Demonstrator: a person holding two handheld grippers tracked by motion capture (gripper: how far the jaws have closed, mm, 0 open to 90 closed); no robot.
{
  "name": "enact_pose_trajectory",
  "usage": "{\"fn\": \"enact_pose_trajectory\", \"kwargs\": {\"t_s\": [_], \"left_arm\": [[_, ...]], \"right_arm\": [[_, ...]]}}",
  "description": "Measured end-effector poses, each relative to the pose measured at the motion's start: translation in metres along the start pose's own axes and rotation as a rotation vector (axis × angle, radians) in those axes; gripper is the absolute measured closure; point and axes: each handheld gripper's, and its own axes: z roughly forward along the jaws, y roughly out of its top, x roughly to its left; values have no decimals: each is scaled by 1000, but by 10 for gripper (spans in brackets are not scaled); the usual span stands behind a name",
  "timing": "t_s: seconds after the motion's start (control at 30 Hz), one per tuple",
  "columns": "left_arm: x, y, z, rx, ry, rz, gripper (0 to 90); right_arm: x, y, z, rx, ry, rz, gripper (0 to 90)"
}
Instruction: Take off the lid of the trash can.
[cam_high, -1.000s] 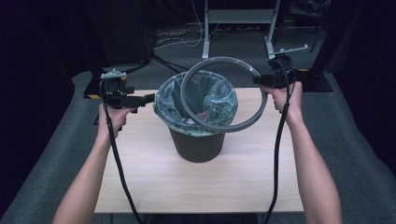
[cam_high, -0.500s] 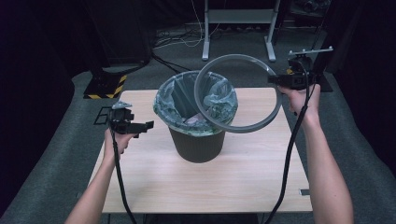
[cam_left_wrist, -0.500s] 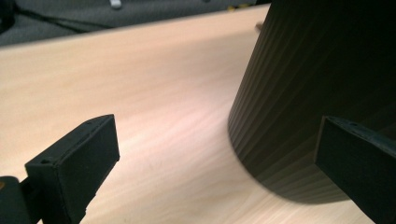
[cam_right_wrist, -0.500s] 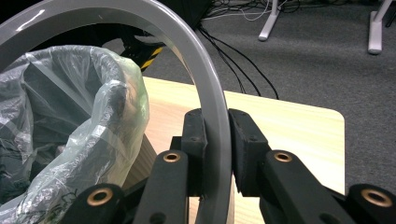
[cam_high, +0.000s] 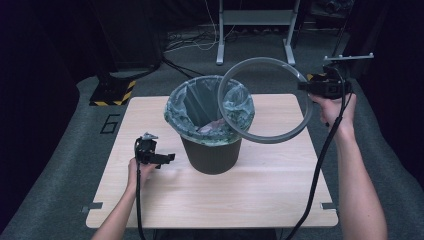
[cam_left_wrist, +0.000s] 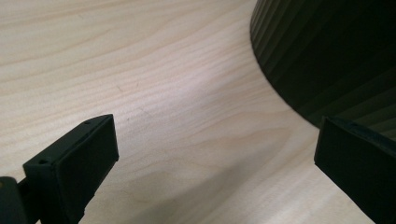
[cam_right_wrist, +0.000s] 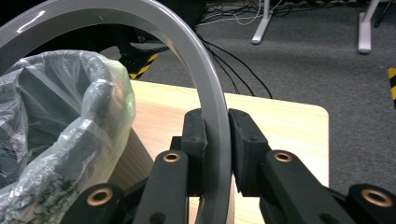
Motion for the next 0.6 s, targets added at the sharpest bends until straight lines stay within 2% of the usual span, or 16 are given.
{"fn": "enact_pose_trajectory", "kwargs": {"t_s": [0.1,0.27,0.3,0.43,0.5,0.53,0.57,0.6], "left_arm": [[3,-5,8,29,-10,-15,0],[10,-10,17,43,-3,-32,0],[10,-11,18,28,1,-30,0],[8,-17,20,-7,45,30,4],[6,-21,21,-34,69,44,4],[4,-22,22,-36,80,54,5],[2,-22,22,-18,98,84,5],[2,-22,23,-18,96,98,1]], "right_arm": [[-6,-3,-5,-7,-6,10,772],[-17,-9,-14,-14,-20,23,772],[-20,-10,-16,-16,-22,28,772],[-28,-15,-22,-17,-35,41,772],[-33,-17,-24,-20,-38,45,772],[-35,-18,-26,-22,-42,49,771],[-36,-18,-26,-26,-41,50,771],[-37,-19,-27,-28,-42,55,771]]}}
